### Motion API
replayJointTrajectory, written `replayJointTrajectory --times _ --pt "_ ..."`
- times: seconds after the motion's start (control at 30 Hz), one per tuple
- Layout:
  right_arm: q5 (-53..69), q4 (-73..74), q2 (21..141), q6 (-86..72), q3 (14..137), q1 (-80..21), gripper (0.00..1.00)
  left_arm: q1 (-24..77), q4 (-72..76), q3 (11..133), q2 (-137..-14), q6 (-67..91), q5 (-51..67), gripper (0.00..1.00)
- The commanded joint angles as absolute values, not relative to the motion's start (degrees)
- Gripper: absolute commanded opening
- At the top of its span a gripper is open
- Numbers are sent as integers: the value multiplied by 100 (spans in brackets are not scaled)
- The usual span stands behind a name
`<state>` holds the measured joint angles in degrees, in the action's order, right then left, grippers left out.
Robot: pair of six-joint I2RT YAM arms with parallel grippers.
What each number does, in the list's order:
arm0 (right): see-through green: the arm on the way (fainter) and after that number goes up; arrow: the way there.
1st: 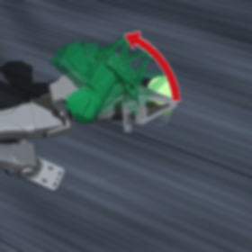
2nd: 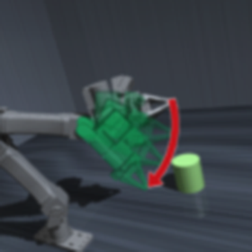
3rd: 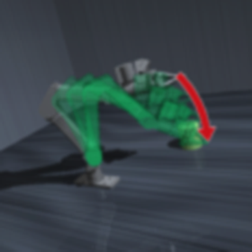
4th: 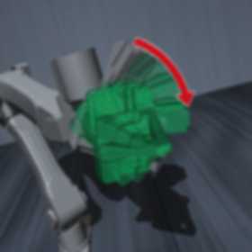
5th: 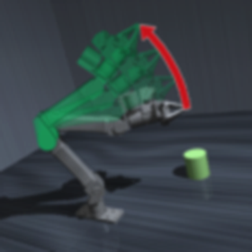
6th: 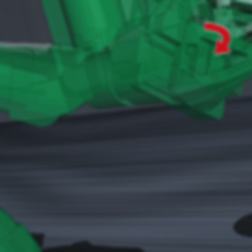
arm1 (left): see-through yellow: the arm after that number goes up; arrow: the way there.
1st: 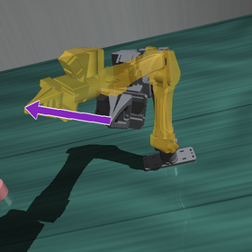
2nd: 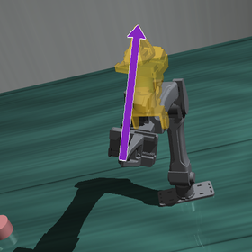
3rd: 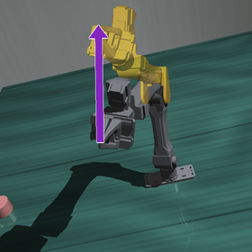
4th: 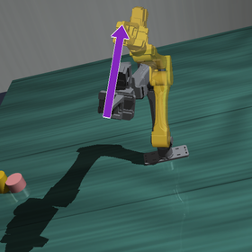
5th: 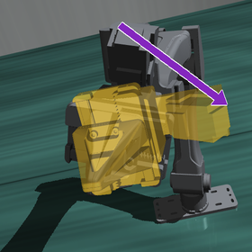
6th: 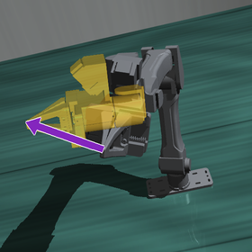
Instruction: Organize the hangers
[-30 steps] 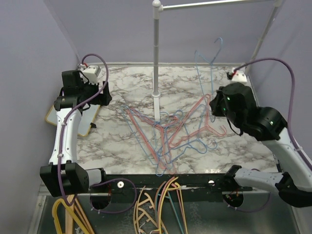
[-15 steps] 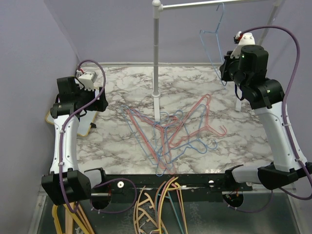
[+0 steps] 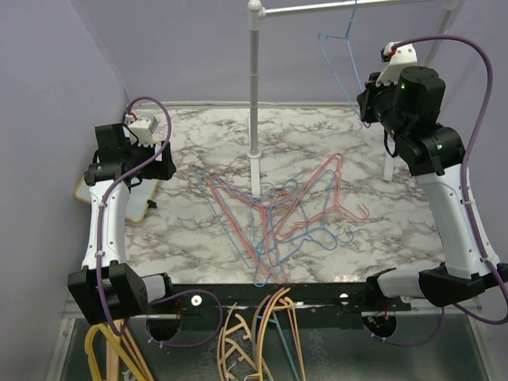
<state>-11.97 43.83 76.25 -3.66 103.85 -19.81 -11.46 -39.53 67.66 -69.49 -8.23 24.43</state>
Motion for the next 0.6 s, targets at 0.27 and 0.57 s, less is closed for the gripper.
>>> replayJointTrajectory --times 0.27,0.57 --pt "-1204 3920 7986 -457 10585 -1356 1 -1173 -4127 7129 -7382 -962 3215 87" --pt "-794 3727 7935 -802 10335 -484 1 121 -4446 7659 -8121 -2145 3348 86"
